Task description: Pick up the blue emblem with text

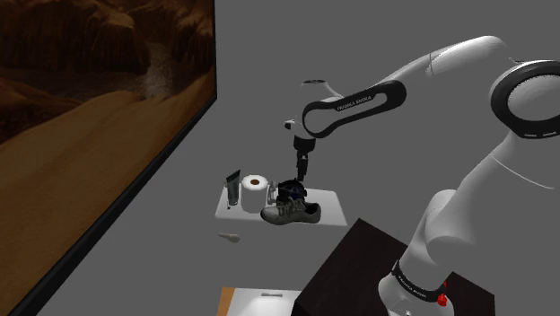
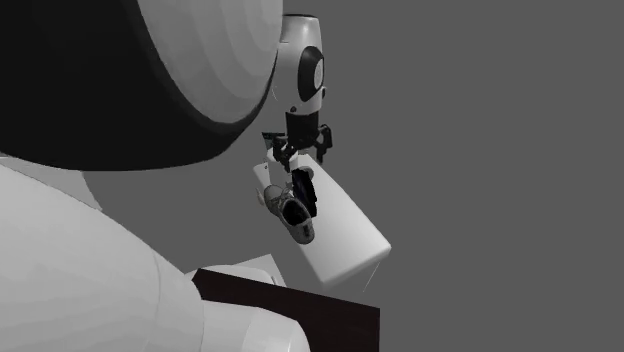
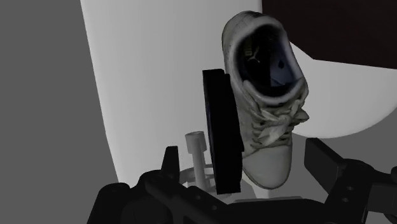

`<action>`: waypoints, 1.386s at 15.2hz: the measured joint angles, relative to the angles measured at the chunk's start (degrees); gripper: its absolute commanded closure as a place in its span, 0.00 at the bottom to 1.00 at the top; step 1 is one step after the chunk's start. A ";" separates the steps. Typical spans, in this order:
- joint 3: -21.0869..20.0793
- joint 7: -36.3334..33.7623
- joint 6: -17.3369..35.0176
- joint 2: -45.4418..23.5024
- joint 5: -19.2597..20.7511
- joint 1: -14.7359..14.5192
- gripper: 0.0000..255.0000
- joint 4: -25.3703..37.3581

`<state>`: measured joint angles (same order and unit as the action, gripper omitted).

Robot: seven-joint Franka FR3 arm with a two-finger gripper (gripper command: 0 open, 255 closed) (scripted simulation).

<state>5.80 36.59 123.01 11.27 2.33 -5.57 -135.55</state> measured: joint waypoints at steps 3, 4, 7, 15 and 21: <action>0.16 2.07 2.82 -3.02 -0.17 -0.30 0.00 0.06; 0.16 2.22 3.67 -3.64 -0.22 -0.33 0.00 -0.17; 0.21 2.41 6.01 -4.86 -0.30 -0.34 0.00 -1.30; 0.30 2.54 8.26 -6.17 -0.39 -0.31 1.00 -2.18; 0.27 2.50 7.88 -5.97 -0.38 -0.33 1.00 -2.04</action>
<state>6.07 39.09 130.89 5.29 1.96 -5.90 -137.59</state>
